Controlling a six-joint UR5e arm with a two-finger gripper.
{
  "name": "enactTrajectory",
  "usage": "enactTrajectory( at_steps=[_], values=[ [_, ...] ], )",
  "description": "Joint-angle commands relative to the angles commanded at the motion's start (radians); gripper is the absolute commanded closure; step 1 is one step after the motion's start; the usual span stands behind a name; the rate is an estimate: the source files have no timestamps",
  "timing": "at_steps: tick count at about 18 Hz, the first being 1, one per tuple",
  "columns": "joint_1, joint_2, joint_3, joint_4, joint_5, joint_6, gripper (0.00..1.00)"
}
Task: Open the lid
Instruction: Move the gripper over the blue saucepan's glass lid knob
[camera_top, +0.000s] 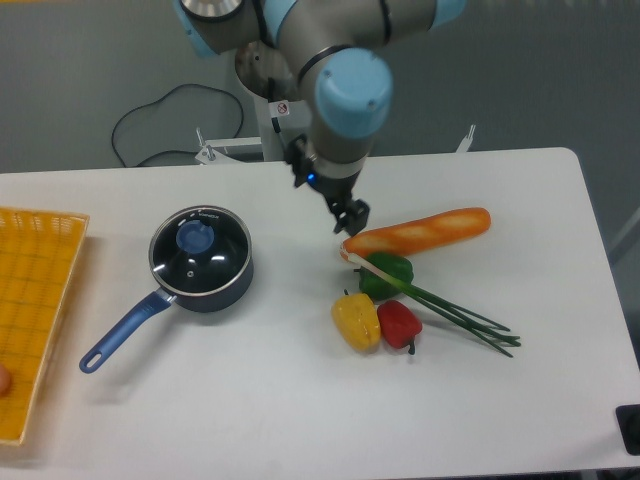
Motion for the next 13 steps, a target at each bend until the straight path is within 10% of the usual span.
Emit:
enactTrajectory(
  at_steps=[13],
  values=[
    [-0.112, -0.003, -0.052, 0.084, -0.037, -0.407, 0.00]
  ],
)
